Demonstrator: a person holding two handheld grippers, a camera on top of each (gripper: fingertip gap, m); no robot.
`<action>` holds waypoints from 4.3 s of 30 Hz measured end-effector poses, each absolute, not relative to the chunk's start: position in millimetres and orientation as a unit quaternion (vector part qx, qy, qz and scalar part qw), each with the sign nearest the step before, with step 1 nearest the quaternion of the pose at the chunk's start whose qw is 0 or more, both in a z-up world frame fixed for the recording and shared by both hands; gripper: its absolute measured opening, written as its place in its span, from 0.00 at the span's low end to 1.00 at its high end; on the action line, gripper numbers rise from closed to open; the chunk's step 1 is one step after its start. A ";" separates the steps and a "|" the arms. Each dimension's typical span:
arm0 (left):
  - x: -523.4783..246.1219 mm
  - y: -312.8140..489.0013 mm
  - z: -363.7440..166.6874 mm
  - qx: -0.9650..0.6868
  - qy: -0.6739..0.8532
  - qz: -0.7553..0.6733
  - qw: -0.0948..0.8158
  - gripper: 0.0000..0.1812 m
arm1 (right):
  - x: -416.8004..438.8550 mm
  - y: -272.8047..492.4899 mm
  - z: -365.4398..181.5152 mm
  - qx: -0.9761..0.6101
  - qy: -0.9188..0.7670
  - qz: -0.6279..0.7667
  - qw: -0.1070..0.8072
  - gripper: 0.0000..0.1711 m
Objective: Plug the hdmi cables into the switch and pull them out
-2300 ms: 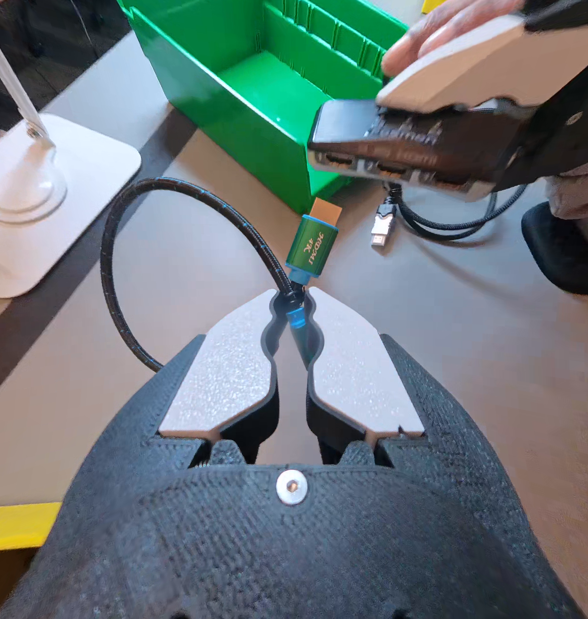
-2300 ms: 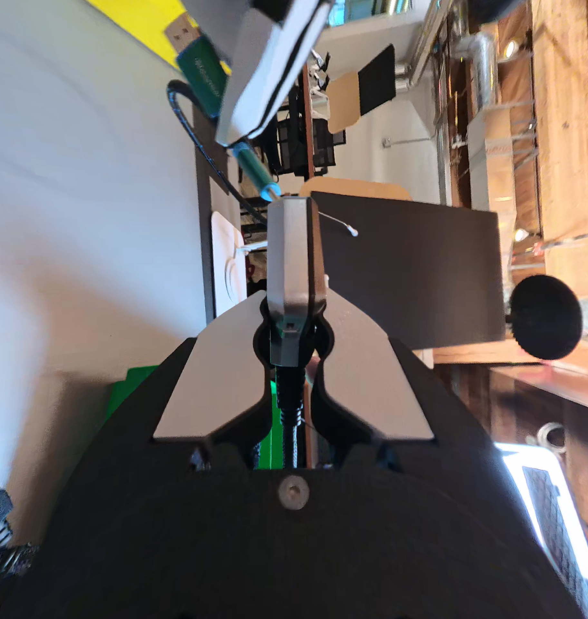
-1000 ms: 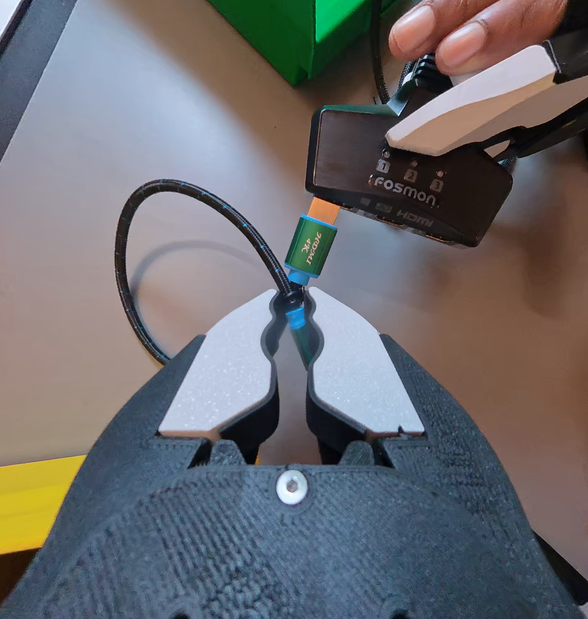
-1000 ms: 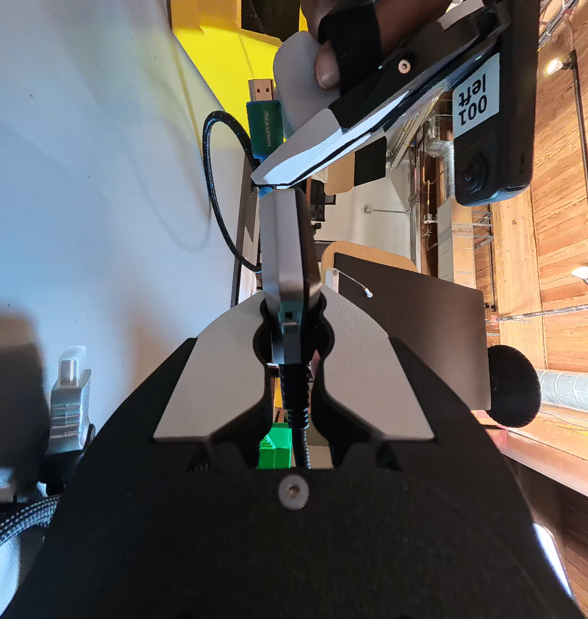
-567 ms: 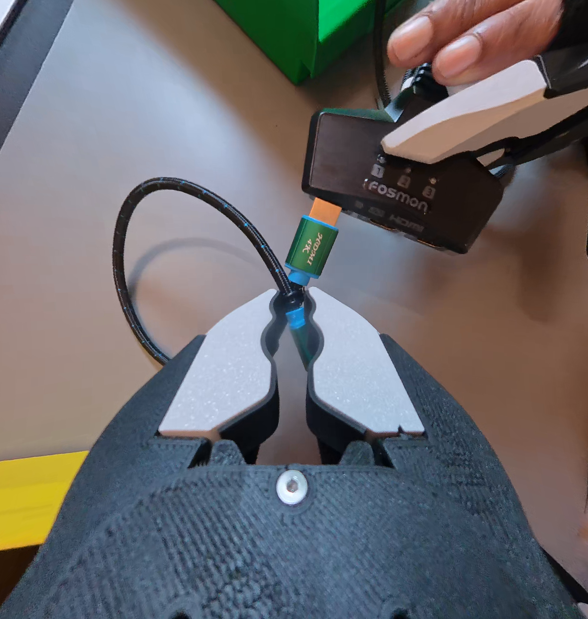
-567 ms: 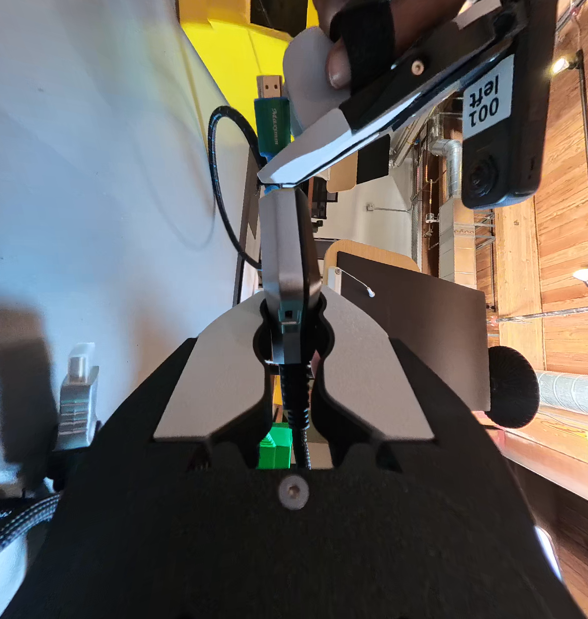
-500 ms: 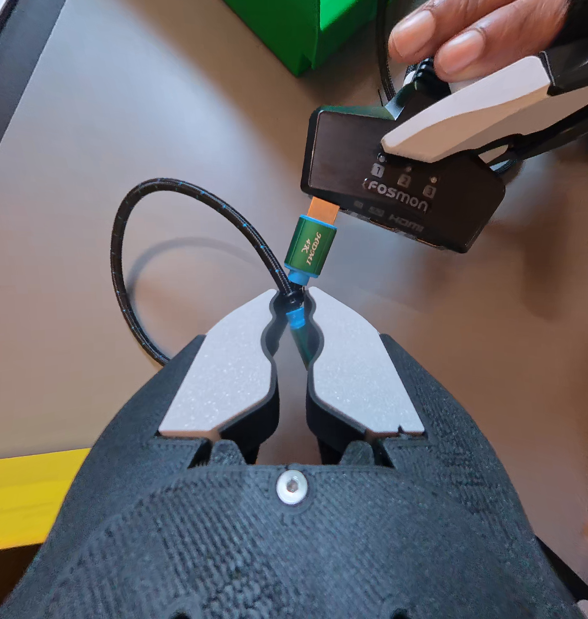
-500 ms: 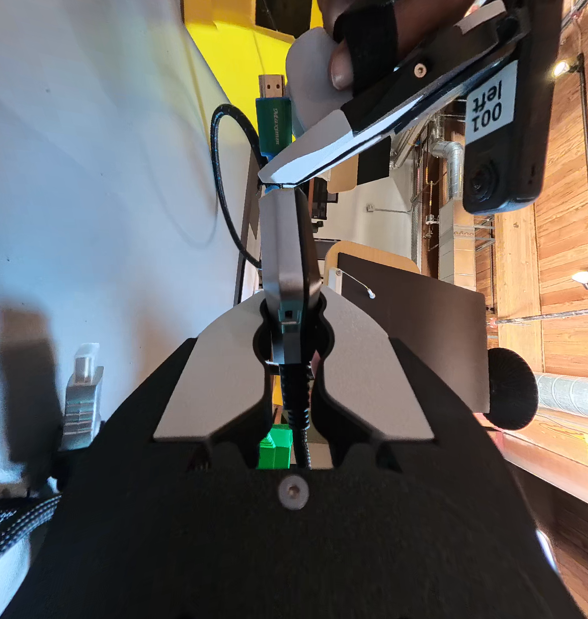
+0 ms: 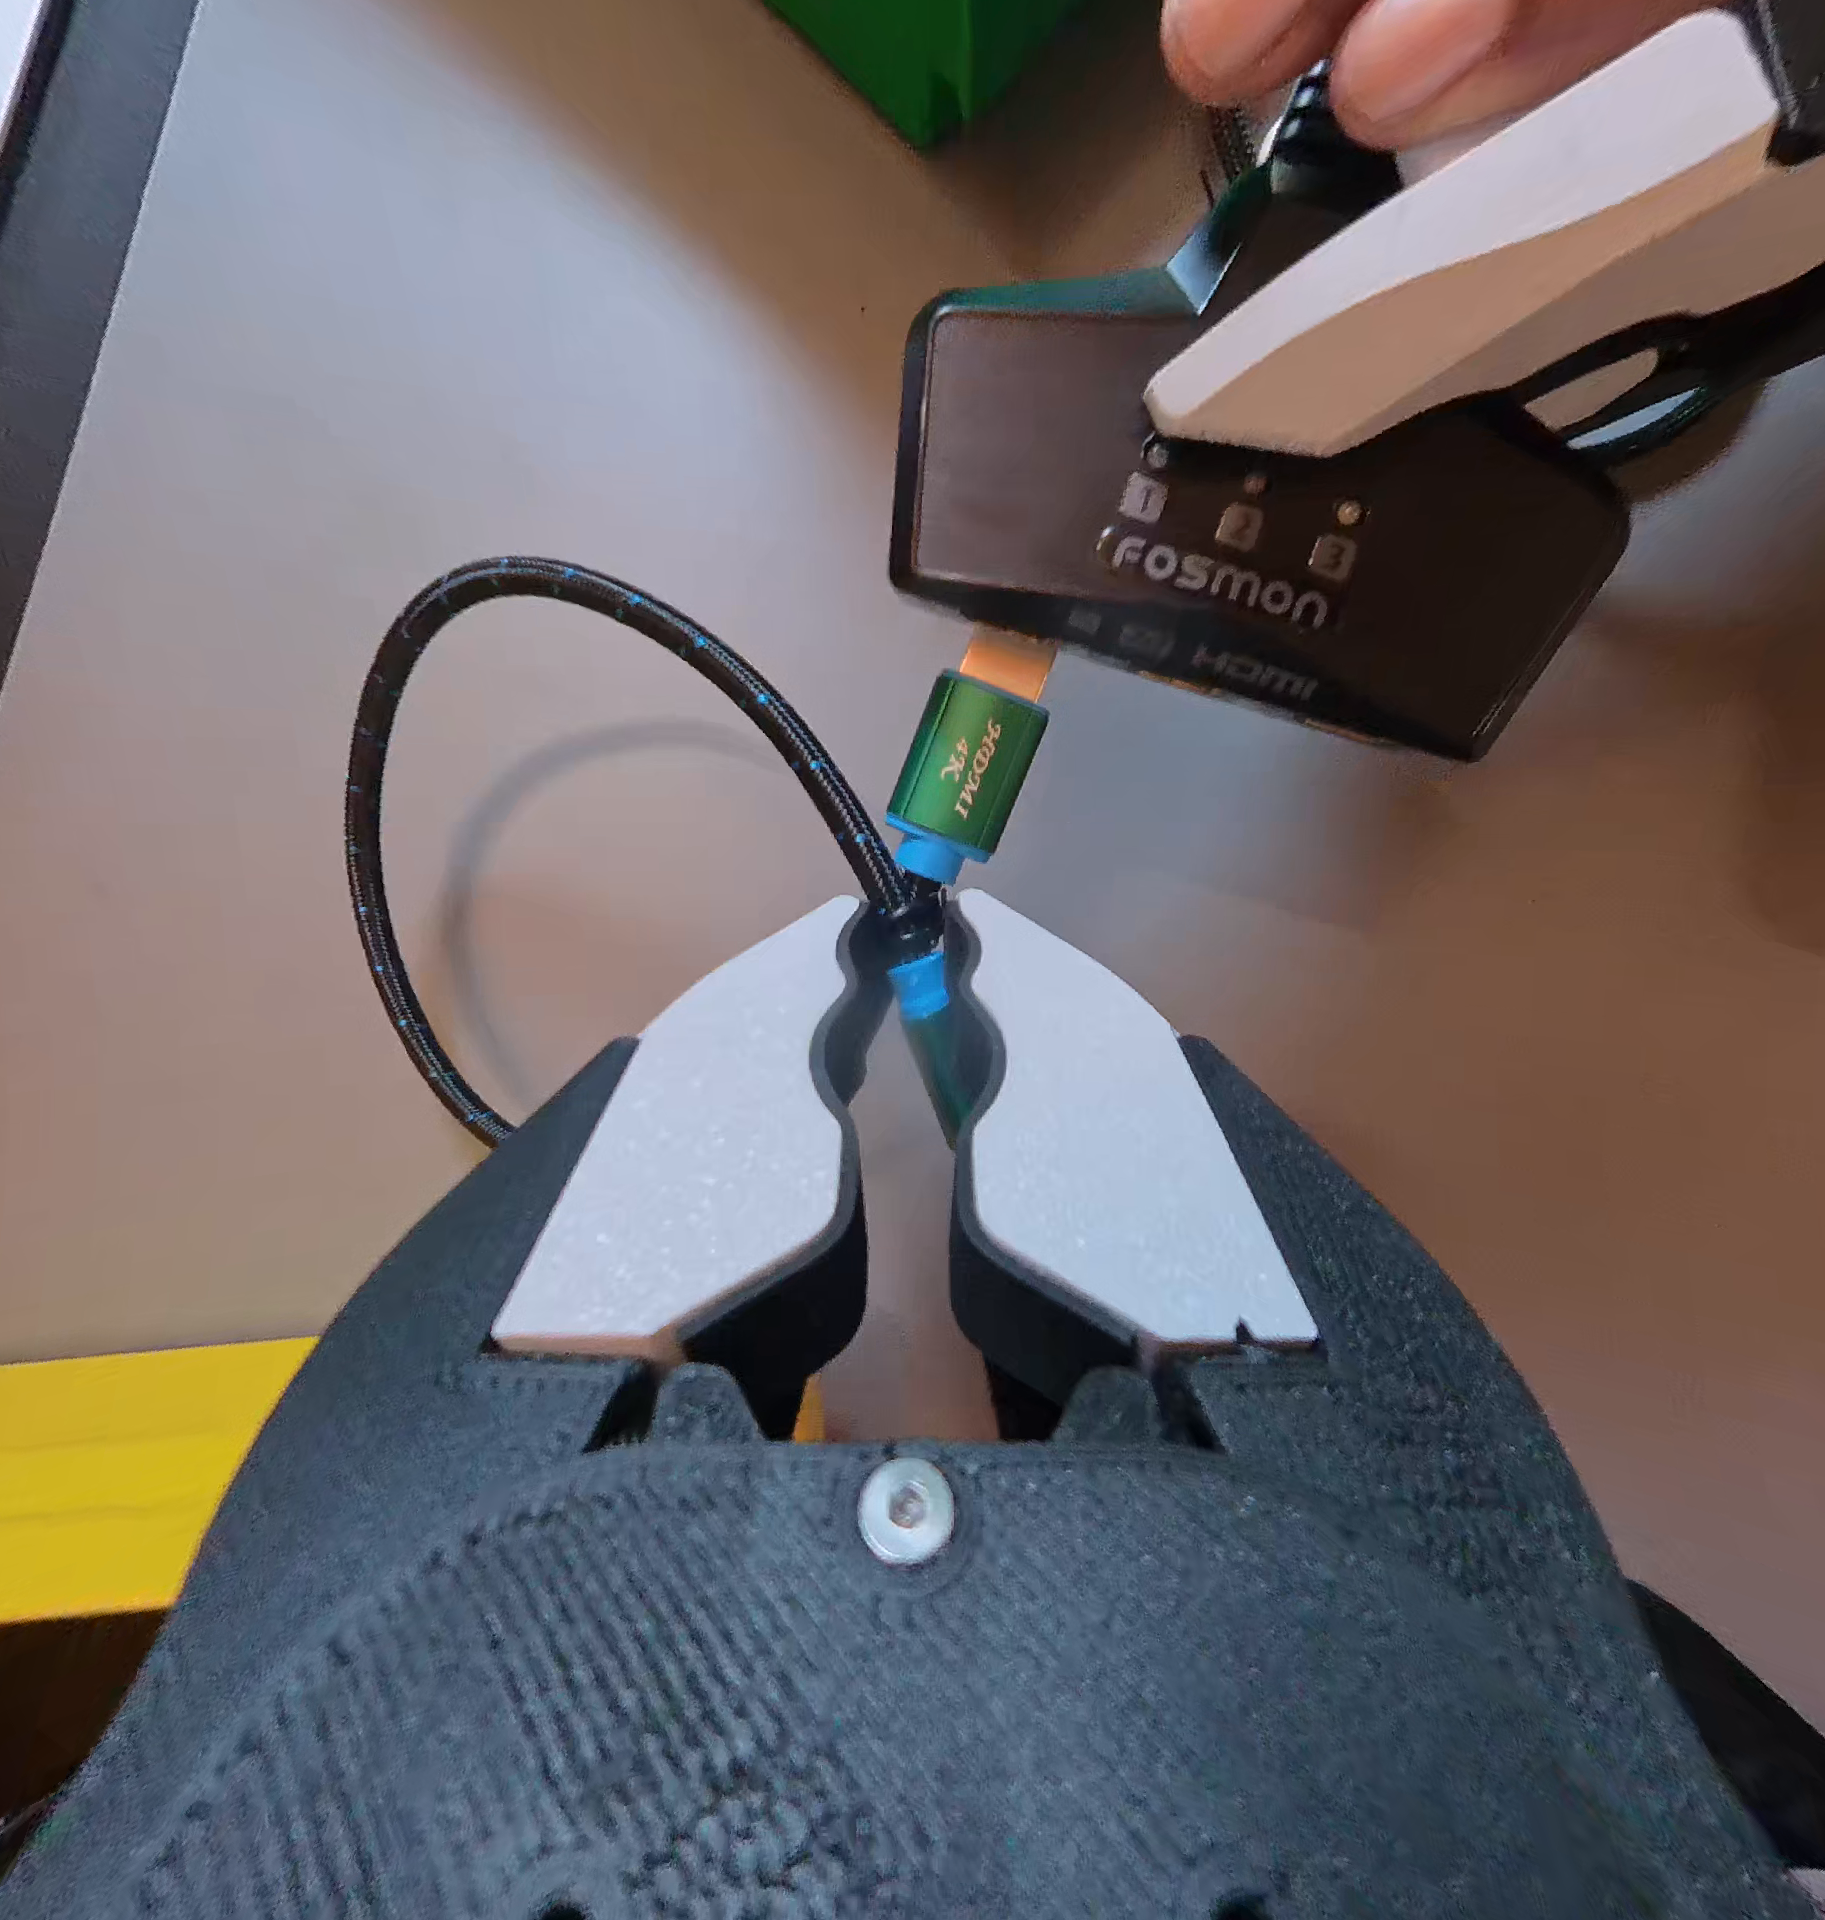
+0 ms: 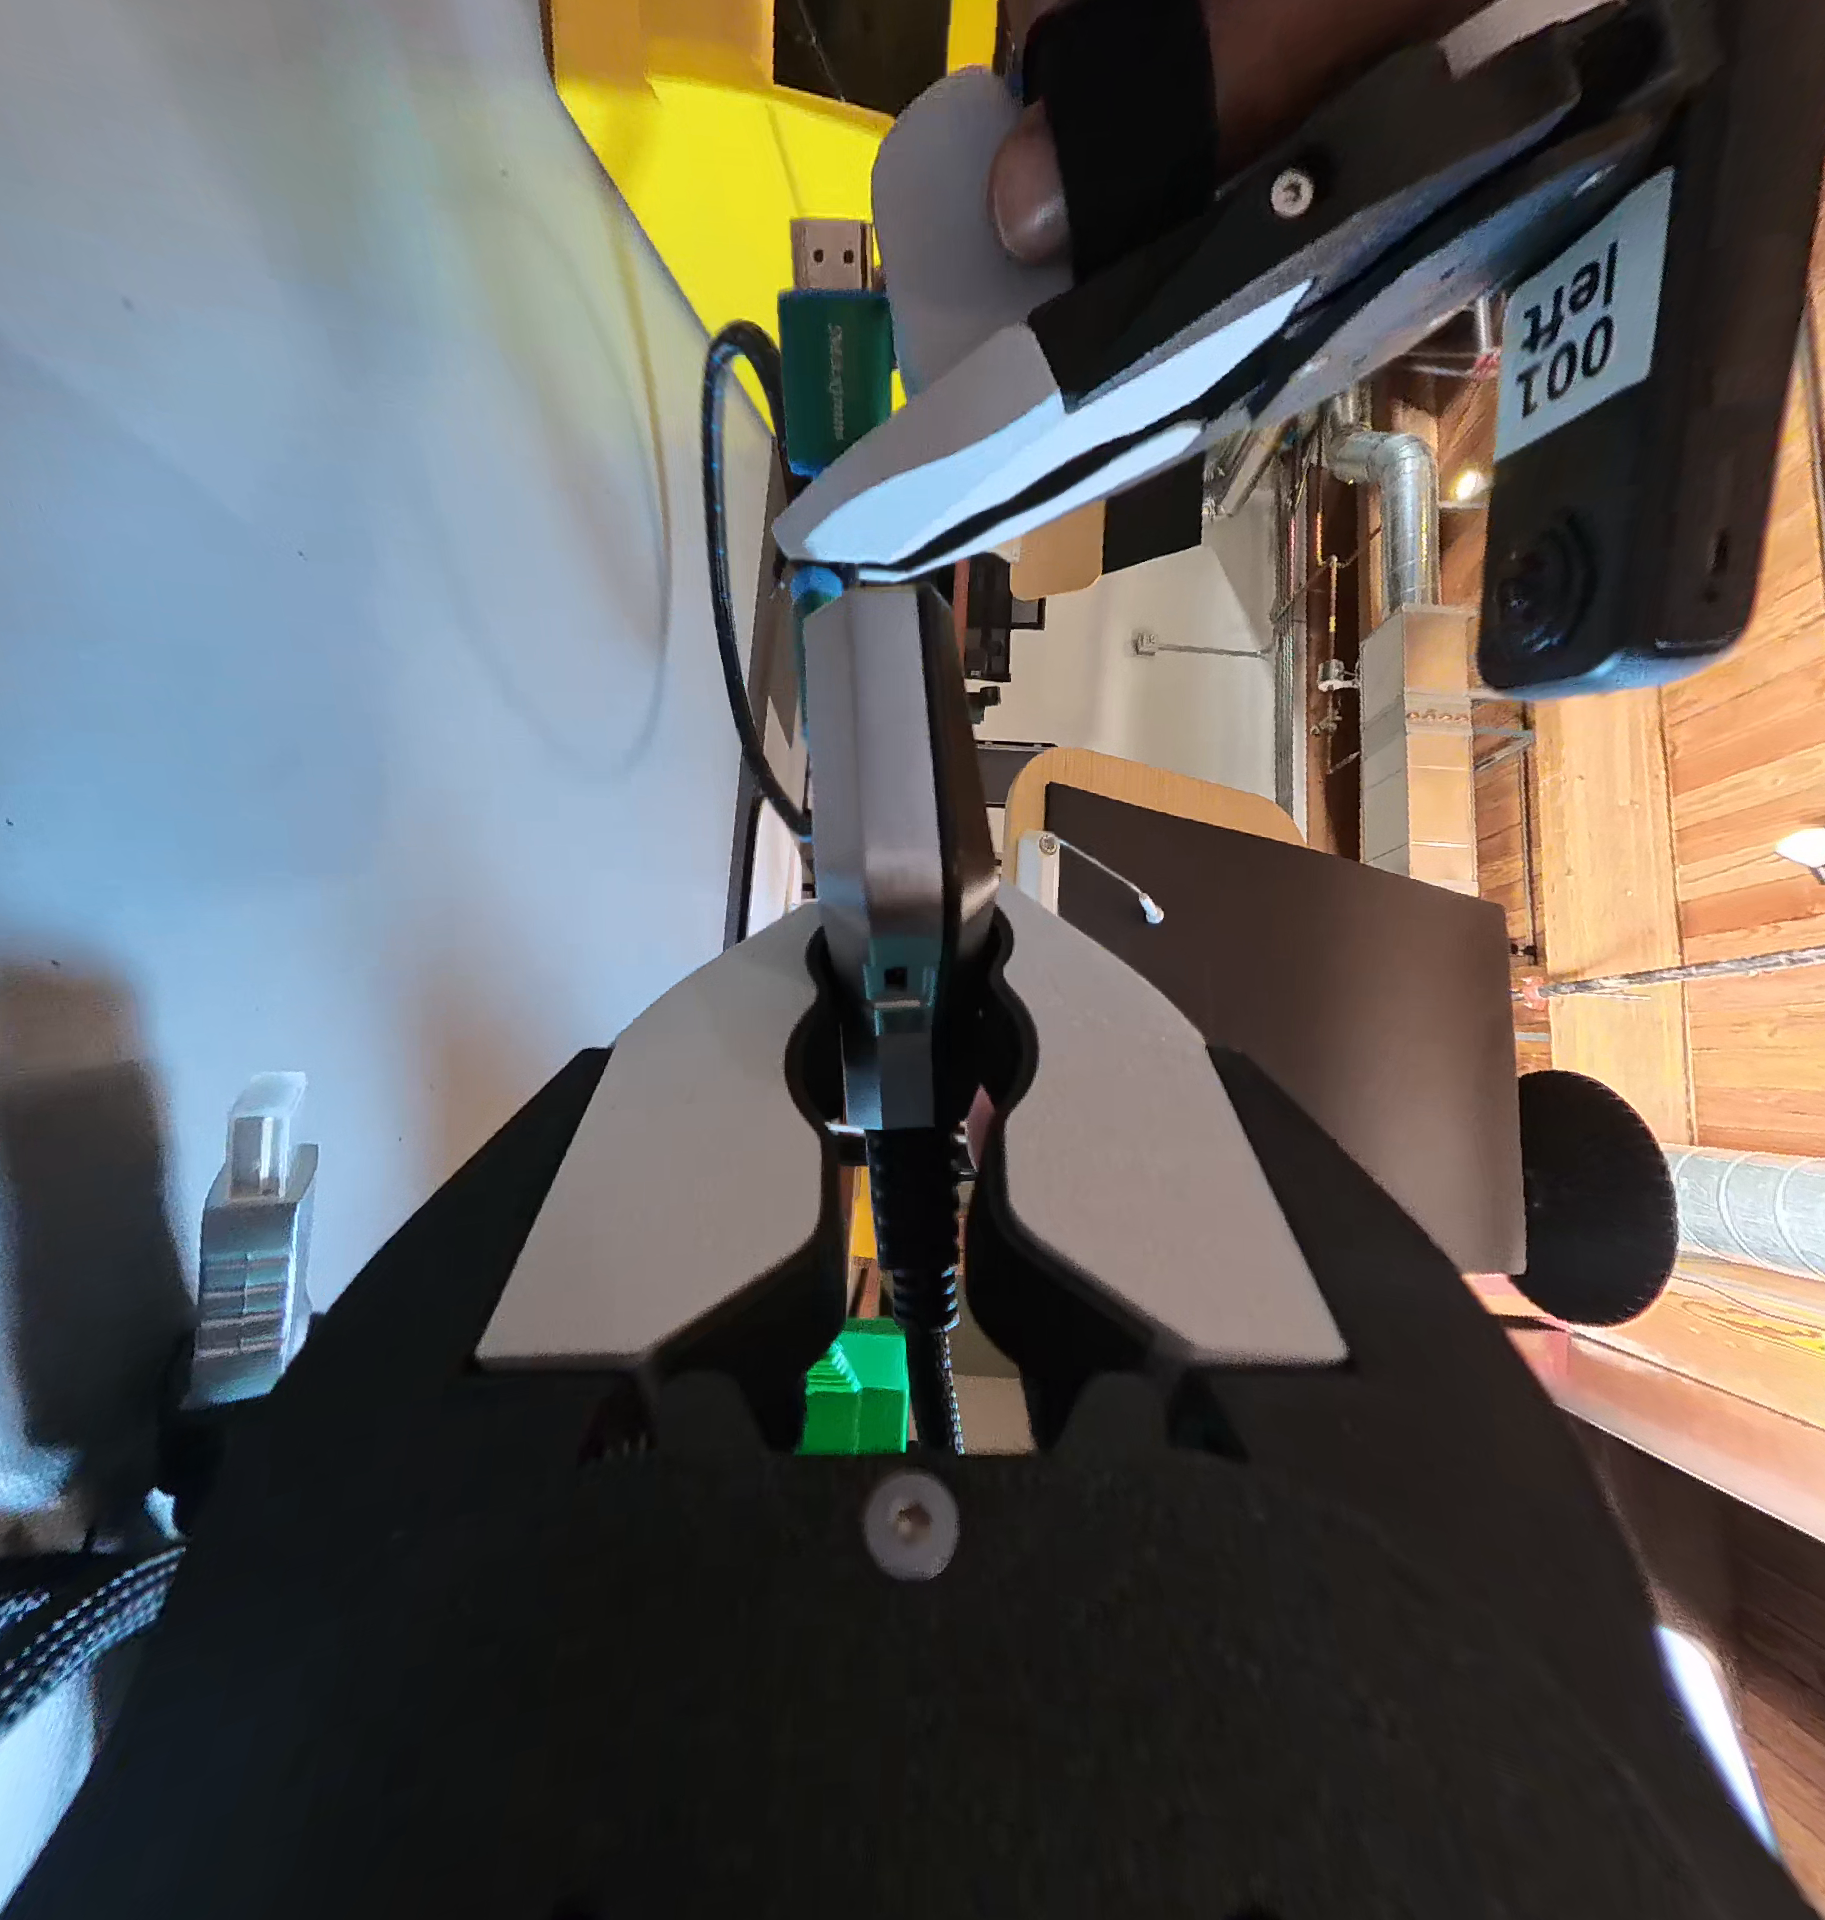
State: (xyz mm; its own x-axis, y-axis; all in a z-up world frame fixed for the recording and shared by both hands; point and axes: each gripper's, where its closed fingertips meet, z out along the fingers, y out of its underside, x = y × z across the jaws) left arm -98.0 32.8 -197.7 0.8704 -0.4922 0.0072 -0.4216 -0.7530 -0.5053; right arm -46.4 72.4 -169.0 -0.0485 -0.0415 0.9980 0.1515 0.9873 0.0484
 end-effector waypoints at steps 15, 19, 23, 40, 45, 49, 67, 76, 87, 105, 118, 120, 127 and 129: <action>-102.3 34.9 -196.2 -0.935 0.231 -0.073 0.260 0.07 | -46.3 73.5 -173.0 -0.038 -0.722 -0.074 0.687 0.13; -101.8 35.5 -197.0 -0.935 0.229 -0.072 0.259 0.07 | -46.0 74.1 -173.0 -0.039 -0.722 -0.075 0.687 0.13; -99.5 34.4 -195.7 -0.935 0.237 -0.065 0.256 0.07 | -46.0 75.6 -173.7 -0.040 -0.722 -0.079 0.686 0.13; -103.0 36.0 -196.0 -0.939 0.239 -0.020 0.248 0.07 | -47.0 72.9 -174.6 -0.037 -0.724 -0.075 0.685 0.13; -100.2 35.7 -195.7 -0.938 0.243 -0.018 0.247 0.06 | -44.7 73.6 -174.7 -0.037 -0.724 -0.076 0.685 0.13; -98.6 35.4 -193.6 -0.937 0.231 -0.048 0.258 0.06 | -43.1 74.6 -174.1 -0.037 -0.722 -0.075 0.687 0.13; -81.7 32.4 -189.9 -0.915 0.258 -0.122 0.287 0.06 | -30.9 59.2 -179.5 -0.037 -0.742 -0.031 0.669 0.12; -86.0 40.9 -159.8 -0.886 0.270 -0.100 0.365 0.09 | -34.1 75.2 -161.5 -0.083 -0.717 -0.040 0.691 0.13; -233.1 -20.4 -55.3 -0.831 0.112 0.063 0.541 0.15 | -10.6 113.0 -57.1 -0.206 -0.607 0.028 0.767 0.13; -260.4 -48.7 -171.9 -0.953 0.106 0.060 0.279 0.06 | 14.5 125.1 -20.5 -0.216 -0.570 0.031 0.792 0.13; -92.5 -10.2 3.5 -0.703 0.221 -0.211 0.642 0.04 | 28.5 133.0 16.8 -0.247 -0.523 0.042 0.815 0.13; -63.1 13.7 -23.2 -0.705 0.214 -0.300 0.607 0.04 | 31.8 141.1 19.9 -0.256 -0.515 0.043 0.817 0.13; -6.3 61.6 -153.2 -0.783 0.158 -0.428 0.423 0.05 | 40.0 168.3 17.7 -0.276 -0.509 0.027 0.815 0.13; -11.8 60.4 -154.1 -0.786 0.154 -0.427 0.419 0.04 | 41.3 173.2 17.1 -0.282 -0.509 0.029 0.813 0.13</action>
